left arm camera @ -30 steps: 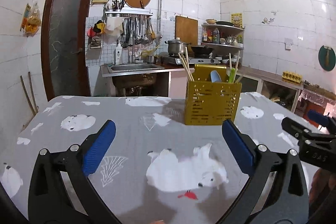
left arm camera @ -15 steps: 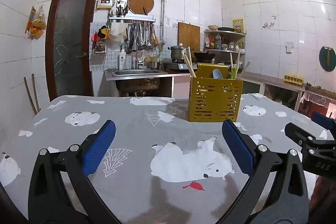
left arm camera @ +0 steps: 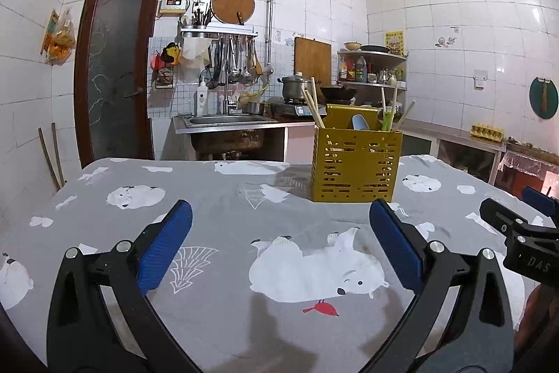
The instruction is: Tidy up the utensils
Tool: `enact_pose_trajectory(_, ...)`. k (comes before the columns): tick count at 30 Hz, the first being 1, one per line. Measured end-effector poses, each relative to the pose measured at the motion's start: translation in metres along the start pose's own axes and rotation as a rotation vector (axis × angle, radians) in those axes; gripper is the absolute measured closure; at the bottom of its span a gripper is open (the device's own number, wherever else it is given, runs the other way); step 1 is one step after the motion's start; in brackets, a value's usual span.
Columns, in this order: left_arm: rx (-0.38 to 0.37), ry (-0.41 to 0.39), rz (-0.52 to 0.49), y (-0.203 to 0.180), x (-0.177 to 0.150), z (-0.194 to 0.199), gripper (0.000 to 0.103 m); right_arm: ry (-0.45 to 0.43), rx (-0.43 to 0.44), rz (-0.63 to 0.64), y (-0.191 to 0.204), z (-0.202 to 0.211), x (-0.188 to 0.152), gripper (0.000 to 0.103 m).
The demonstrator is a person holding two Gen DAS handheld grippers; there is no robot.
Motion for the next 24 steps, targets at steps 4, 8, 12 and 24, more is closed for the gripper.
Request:
enact_pose_trajectory(4,-0.011,-0.002,-0.016,-0.0041,0.0002,0.0011,0.005,-0.012,-0.001,0.017,0.0026,0.0016,0.0013,0.004)
enact_pose_trajectory(8,-0.022,-0.012,-0.027,-0.0069,0.0006,0.0040,0.005,-0.020,-0.004,0.024,0.0032,0.0031,0.0020,0.004)
enact_pose_trajectory(12,-0.020,-0.019,-0.029,-0.0077,0.0005,0.0063,0.005,-0.020,-0.006,0.025,0.0029,0.0034,0.0021,0.004)
enact_pose_trajectory(24,-0.027,-0.017,-0.033,-0.0092,0.0014,0.0059,0.005,-0.026,-0.007,0.030,0.0048,0.0051,0.0020,0.004)
Point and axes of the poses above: each gripper's, at about its wrist camera, not at the fingertips, and z roughly against the way its jaws point, y to its left, x to its top, the point moved 10 cm from there along -z, roughly the way its jaws point
